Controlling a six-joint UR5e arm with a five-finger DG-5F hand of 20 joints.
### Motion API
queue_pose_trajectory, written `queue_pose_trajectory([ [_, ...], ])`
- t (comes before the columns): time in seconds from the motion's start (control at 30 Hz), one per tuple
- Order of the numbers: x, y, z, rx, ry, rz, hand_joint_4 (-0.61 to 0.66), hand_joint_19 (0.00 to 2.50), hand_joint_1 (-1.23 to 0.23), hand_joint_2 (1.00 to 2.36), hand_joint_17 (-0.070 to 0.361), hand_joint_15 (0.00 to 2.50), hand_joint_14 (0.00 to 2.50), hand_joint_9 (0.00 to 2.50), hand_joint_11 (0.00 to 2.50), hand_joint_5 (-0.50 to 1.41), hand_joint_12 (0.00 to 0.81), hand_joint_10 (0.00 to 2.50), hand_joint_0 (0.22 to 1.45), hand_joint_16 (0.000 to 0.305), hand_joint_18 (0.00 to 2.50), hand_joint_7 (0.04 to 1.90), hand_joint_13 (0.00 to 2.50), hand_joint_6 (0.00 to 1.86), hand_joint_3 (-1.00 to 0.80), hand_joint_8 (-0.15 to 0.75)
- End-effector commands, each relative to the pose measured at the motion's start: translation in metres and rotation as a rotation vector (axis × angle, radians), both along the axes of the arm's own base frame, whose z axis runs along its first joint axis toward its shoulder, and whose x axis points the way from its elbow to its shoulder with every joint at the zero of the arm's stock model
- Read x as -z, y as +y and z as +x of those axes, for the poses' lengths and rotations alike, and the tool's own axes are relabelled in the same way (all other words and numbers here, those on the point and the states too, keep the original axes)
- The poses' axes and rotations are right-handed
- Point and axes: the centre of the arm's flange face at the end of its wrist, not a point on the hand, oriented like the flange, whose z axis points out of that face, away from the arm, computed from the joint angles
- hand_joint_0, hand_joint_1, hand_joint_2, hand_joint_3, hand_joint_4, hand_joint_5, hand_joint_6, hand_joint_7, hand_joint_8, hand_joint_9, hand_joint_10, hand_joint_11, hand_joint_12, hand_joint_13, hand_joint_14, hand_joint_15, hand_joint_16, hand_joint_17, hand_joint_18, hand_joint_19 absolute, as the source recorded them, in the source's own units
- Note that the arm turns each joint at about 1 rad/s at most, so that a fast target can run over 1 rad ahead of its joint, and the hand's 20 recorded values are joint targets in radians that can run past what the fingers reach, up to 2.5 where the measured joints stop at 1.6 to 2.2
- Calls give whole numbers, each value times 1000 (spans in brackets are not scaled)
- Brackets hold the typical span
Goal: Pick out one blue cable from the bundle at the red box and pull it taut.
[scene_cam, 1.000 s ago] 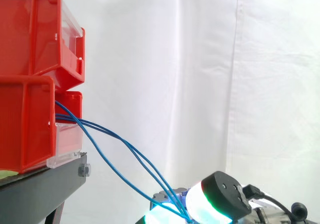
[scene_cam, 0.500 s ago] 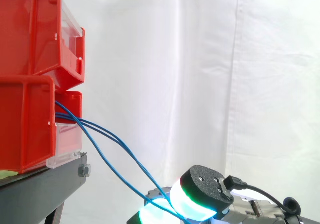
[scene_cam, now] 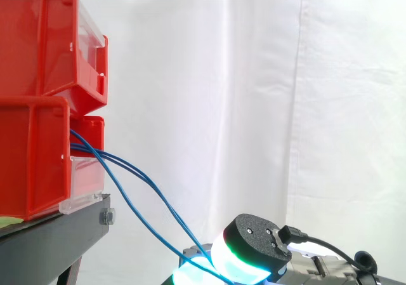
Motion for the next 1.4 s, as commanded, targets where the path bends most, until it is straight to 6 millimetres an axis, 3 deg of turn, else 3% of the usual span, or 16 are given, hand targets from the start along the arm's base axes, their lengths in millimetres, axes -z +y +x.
queue_pose_trajectory([
  [0.0,1,0,-1,-5,14,17,93,657,-811,1022,130,442,19,1311,823,-124,430,30,647,58,823,1045,966,904,-152,334],
  [0.37,-9,-7,4,-23,4,22,89,656,-780,1001,128,447,19,1319,836,-123,425,30,691,57,827,997,971,912,-489,325],
  [0.93,-39,-23,-2,-27,87,19,160,665,-631,1000,132,451,20,1329,808,-121,436,30,562,58,837,973,973,876,-500,323],
  [1.2,-60,-23,-6,-24,116,15,137,663,-637,1000,128,455,19,1323,813,-119,431,31,639,57,824,984,967,872,-500,318],
  [1.37,-69,-24,-9,-21,145,16,134,665,-710,1011,129,450,21,1315,819,-120,433,31,652,57,820,1031,958,877,-374,319],
])
